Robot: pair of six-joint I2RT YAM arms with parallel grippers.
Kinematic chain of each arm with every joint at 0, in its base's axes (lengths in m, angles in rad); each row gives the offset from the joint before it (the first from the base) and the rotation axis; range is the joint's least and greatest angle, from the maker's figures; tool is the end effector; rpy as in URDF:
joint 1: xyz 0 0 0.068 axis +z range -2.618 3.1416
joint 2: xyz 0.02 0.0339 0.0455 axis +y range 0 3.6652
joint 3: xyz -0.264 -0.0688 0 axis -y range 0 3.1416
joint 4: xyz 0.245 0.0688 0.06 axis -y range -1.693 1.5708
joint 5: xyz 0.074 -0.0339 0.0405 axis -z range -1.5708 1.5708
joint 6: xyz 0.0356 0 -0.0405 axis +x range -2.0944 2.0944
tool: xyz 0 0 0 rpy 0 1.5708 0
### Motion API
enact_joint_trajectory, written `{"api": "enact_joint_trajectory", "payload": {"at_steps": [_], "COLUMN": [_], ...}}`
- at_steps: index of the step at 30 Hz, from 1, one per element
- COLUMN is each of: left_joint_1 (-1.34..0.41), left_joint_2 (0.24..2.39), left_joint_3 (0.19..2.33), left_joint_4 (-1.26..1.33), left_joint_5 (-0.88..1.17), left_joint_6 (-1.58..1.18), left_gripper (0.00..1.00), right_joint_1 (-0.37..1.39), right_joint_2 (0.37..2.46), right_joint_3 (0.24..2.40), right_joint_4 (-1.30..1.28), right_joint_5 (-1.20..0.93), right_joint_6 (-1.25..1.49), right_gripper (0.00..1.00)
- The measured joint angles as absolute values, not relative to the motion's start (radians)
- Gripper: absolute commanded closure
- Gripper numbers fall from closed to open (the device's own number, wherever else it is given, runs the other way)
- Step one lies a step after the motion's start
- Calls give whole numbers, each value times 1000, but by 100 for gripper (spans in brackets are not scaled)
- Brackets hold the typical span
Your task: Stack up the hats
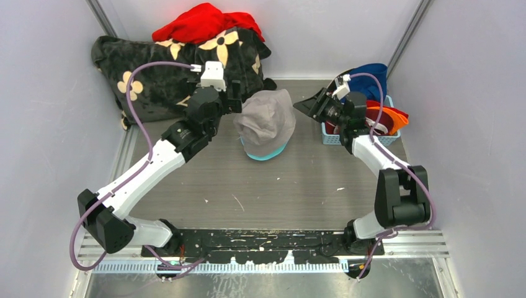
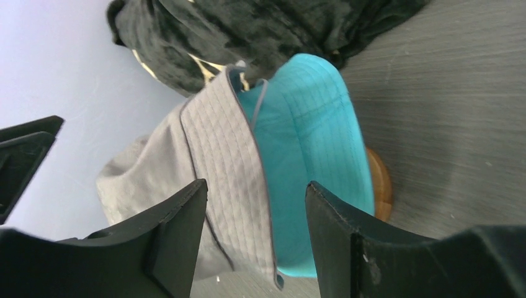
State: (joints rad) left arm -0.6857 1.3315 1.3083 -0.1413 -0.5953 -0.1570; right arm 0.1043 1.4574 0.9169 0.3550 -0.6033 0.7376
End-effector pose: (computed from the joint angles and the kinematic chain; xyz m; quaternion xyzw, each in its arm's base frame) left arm 0.2493 -0.1782 0.4073 0.0075 0.7535 -0.0487 0.6556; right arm 0.3287 0.0547 0.2821 0.0485 0.7574 0.4578 0.4631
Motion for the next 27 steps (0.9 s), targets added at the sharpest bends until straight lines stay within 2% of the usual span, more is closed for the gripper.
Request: {"api": "enact_joint_trajectory", "payload": {"at_steps": [11,21,22,25,26,27], "left_joint_1": [-656,-649,-647,-645,-645,-645], "left_joint_2": [1325,1324,1324,1324,1324,1324], "left_joint_3": [1301,1291,1291,1290,1288,1287], "left_joint_4": [-141,-141,-142,-142,-142,-142], "left_joint_5": [-533,-518,-518,-518,-518,-517], "left_joint_6": [-181,-187,-187,-192,-195,-198], "left_gripper": [0,0,0,0,0,0], "right_joint_1": [104,104,104,104,104,104], "right_joint_2": [1644,1742,1746,1751,1752,1752], "right_joint_3": [1000,1029,1029,1029,1029,1029], "right_joint_4": [607,750,757,767,772,777], "right_joint_5": [-749,-833,-838,-848,-851,-851], "right_joint_6": [894,1008,1015,1027,1029,1032], "right_gripper": [38,55,62,94,99,99]}}
